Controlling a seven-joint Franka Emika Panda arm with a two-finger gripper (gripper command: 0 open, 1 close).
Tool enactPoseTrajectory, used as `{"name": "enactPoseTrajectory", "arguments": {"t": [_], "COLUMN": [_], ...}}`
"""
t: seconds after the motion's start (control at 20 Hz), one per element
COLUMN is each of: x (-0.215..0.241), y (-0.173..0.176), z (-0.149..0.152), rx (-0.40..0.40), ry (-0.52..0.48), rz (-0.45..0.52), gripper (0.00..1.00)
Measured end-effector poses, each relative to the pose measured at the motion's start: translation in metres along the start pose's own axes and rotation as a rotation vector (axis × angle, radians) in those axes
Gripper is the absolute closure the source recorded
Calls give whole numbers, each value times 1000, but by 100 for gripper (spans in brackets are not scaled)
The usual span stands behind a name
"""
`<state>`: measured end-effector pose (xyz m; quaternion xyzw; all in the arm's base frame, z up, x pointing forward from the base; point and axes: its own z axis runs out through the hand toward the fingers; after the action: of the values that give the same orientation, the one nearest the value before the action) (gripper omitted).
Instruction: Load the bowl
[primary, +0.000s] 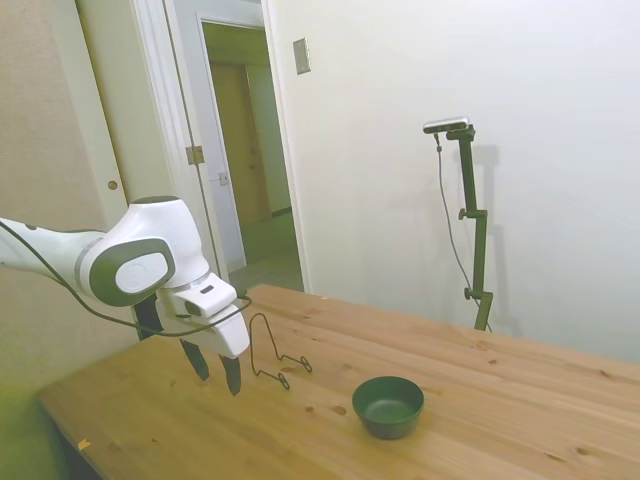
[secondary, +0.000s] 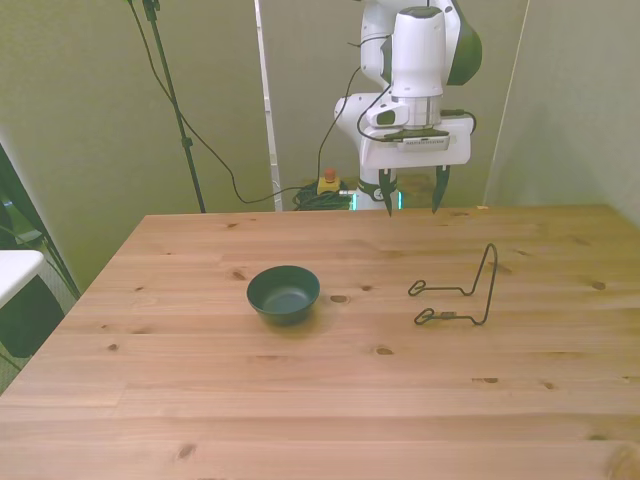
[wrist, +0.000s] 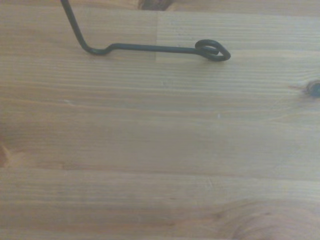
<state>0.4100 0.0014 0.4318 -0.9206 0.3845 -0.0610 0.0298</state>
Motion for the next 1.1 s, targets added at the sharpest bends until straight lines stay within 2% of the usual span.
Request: {"name": "enactPoseTrajectory", "arguments": {"t": [0.2, 0.45, 0.6, 1.1], "x": [14, 81, 118, 211], "y": [6, 28, 29, 4], "z": [-4, -33, -45, -10], "rx": [1, 13, 10, -71], "ry": [14, 50, 56, 63], "rz": [28, 67, 61, 58], "gripper": [0, 0, 0, 0]}}
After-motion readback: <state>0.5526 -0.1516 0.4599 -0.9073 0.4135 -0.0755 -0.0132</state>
